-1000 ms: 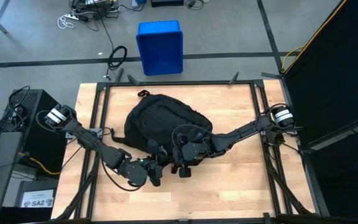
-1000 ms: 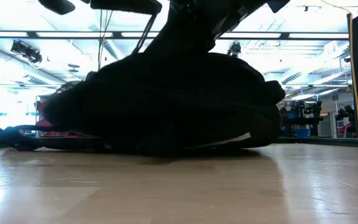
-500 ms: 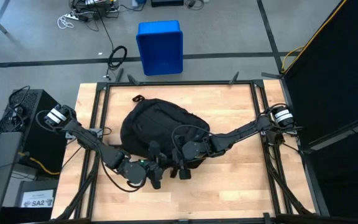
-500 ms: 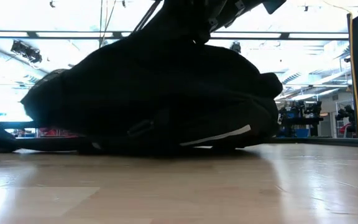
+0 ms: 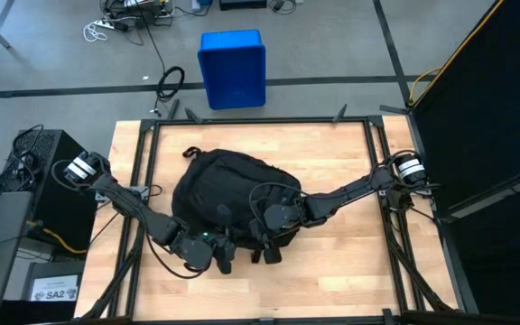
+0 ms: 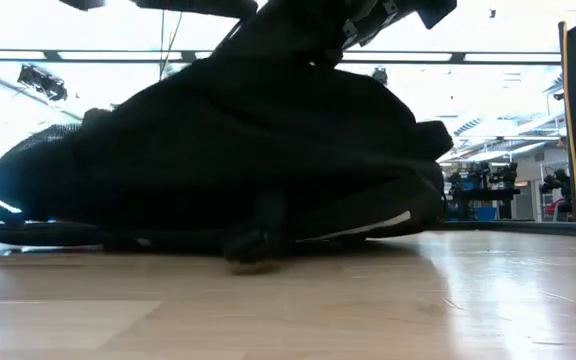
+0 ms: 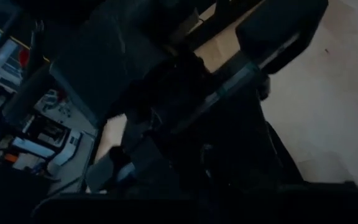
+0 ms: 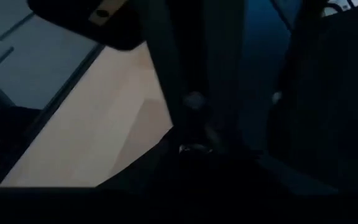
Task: Unpack backpack
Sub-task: Open the backpack
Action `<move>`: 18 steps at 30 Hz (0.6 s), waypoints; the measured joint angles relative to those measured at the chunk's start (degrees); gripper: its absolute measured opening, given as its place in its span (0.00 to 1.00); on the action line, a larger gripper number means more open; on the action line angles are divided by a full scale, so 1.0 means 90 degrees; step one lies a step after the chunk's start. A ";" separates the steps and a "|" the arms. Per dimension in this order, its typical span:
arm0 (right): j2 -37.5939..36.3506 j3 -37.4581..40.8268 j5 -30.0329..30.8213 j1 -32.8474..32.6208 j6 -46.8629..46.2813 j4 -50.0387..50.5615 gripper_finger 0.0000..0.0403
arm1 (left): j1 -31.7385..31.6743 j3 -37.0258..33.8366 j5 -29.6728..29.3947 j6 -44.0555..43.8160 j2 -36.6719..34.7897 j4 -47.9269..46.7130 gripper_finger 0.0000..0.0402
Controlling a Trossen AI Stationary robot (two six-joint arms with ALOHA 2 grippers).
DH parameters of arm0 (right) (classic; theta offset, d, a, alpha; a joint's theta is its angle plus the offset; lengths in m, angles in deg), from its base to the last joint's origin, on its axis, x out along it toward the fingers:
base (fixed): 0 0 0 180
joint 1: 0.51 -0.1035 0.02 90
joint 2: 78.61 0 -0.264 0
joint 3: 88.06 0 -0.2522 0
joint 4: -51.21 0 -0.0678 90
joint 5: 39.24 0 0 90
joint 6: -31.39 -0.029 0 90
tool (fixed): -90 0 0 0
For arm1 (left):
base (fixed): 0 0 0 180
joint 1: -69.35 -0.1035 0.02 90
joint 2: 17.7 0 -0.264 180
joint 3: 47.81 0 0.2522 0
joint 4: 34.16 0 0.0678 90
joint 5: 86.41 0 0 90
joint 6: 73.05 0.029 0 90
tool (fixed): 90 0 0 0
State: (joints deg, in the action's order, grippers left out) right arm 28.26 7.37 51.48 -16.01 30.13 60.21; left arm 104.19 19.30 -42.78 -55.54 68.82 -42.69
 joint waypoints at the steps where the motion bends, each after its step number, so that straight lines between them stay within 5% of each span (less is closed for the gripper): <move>1: 0.0000 0.0000 0.0075 0.0001 0.0001 0.0090 0.35 | 0.0035 0.0000 -0.0004 -0.0144 0.0000 -0.0088 0.00; 9: -0.0005 0.0000 0.0177 0.0100 -0.0012 0.0515 0.35 | 0.0518 0.0000 -0.0024 -0.0862 0.0000 -0.0635 0.00; 18: -0.0231 -0.0047 -0.0794 0.0589 -0.0244 0.0465 0.34 | 0.0764 -0.0278 -0.0024 -0.1151 0.0000 -0.0684 0.00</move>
State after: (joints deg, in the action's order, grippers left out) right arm 26.19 6.95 44.34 -10.70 27.94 64.39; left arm 111.06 16.80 -43.00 -65.90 68.82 -48.85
